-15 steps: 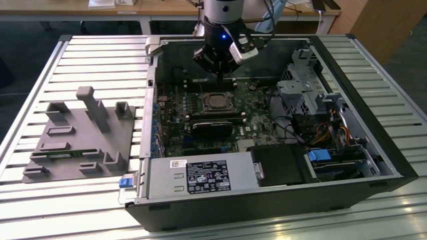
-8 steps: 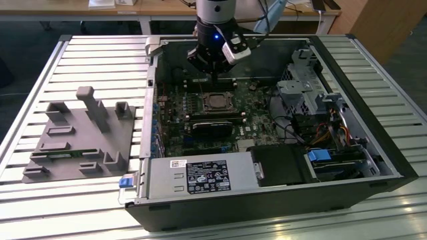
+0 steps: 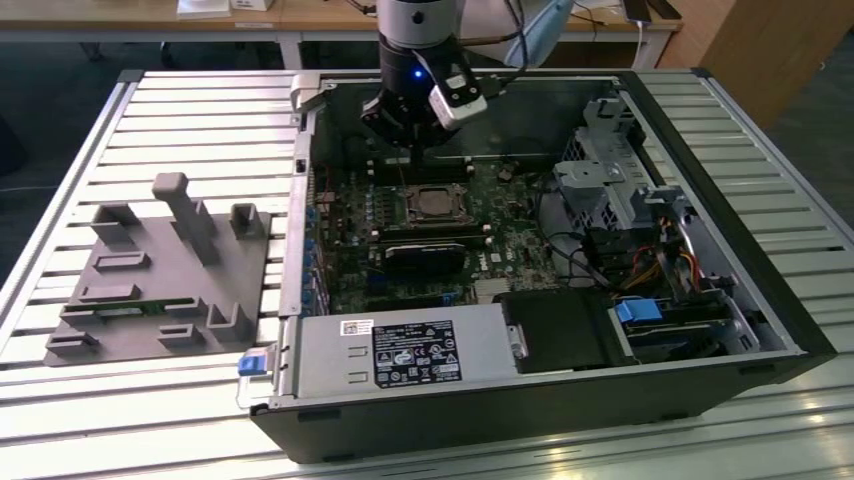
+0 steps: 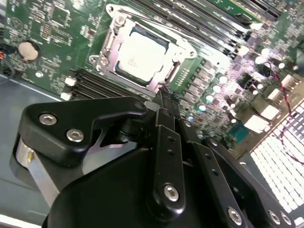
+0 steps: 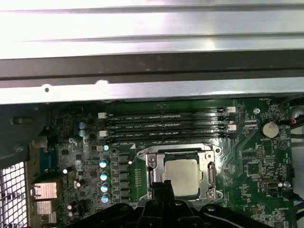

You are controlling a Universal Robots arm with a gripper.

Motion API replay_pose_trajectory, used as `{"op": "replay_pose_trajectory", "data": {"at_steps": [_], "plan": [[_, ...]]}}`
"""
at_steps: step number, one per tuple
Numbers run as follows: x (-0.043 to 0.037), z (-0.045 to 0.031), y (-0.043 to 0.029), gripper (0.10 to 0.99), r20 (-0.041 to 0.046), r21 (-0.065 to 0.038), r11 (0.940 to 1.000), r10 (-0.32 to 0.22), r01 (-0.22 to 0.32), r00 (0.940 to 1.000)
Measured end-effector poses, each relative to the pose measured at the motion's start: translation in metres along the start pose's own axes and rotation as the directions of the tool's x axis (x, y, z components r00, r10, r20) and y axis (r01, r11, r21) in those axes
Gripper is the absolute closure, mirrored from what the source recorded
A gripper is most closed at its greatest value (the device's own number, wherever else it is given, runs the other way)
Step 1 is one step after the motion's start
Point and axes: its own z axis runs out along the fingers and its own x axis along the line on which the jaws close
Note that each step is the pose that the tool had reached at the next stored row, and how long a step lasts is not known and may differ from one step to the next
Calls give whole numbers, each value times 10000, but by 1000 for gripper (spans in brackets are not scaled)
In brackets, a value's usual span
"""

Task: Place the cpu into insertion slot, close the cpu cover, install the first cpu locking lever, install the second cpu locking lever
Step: 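Install the first cpu locking lever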

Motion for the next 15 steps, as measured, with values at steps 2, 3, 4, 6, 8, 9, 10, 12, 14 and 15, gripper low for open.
{"op": "replay_pose_trajectory", "data": {"at_steps": [2, 3, 4, 6, 8, 9, 10, 12, 14, 15], "plan": [[42, -1, -2, 980, 1, -1, 10000, 1, -1, 10000], [62, -1, -3, 980, 2, -1, 10000, 1, -1, 10000], [83, -1, -4, 980, 2, -1, 10000, 1, -1, 10000], [123, -2, -5, 980, 2, -1, 10000, -7, 7, 10000], [163, -1, -5, 980, 2, -1, 10000, -13, 13, 10000], [183, -1, -4, 980, 3, -1, 10000, -15, 15, 10000], [203, -1, -3, 980, 3, -1, 10000, -19, 19, 10000], [238, 1, 0, 980, 5, -4, 10000, -23, 23, 10000], [271, 2, 4, 980, 5, -3, 10000, -27, 27, 10000], [286, 2, 8, 980, 3, -1, 10000, -29, 29, 10000]]}}
